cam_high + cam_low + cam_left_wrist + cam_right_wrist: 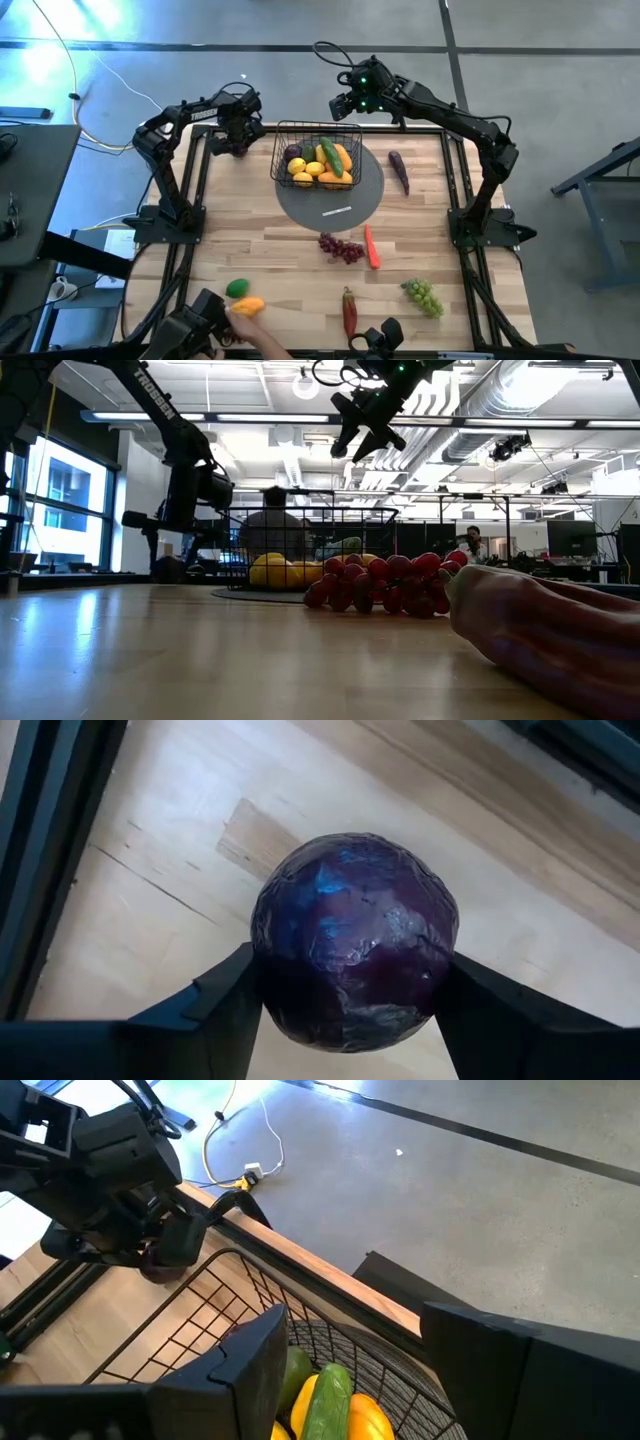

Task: Build produce basket
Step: Put the purple onion into the black wire basket

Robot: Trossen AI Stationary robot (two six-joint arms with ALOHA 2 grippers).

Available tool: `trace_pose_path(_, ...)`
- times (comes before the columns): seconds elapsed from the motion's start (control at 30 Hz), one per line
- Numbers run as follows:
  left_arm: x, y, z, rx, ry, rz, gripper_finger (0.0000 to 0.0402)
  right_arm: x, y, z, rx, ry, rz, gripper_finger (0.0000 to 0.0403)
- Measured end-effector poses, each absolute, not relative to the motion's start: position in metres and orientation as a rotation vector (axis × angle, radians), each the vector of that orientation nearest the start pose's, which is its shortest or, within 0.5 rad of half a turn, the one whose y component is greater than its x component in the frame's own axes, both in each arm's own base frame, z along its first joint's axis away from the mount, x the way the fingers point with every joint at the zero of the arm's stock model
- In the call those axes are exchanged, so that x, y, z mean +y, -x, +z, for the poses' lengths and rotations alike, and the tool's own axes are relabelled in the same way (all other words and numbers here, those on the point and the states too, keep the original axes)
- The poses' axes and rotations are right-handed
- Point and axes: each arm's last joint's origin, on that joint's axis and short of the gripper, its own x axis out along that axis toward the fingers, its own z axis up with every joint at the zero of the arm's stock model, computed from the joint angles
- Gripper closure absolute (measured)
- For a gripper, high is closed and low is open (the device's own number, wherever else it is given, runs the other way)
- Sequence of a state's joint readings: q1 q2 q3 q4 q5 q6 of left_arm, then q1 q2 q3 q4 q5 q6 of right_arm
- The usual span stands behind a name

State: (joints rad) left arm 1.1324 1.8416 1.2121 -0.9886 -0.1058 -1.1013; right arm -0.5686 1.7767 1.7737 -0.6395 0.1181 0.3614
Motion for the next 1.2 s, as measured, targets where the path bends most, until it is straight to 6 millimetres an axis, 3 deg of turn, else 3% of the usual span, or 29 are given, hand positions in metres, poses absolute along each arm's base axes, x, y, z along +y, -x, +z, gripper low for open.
trace_pose_path(0.2,0.286,-0.131,0.184,0.844,1.540,1.736,0.0167,-0.216,-0.332,0.363,0.514,-0.481,-0.774,0.0192)
trace_pose_path(0.43,0.273,-0.139,0.222,0.783,1.350,1.589,0.0168,-0.216,-0.332,0.363,0.514,-0.482,-0.774,0.0192)
trace_pose_path(0.67,0.258,-0.167,0.252,0.662,1.127,1.450,0.0167,-0.216,-0.332,0.363,0.514,-0.484,-0.768,0.0192)
trace_pose_path(0.97,0.247,-0.209,0.264,0.612,0.859,1.213,0.0166,-0.216,-0.332,0.363,0.514,-0.483,-0.771,0.0192)
trace_pose_path(1.2,0.240,-0.230,0.271,0.569,0.717,1.103,0.0165,-0.216,-0.332,0.363,0.514,-0.483,-0.771,0.0192)
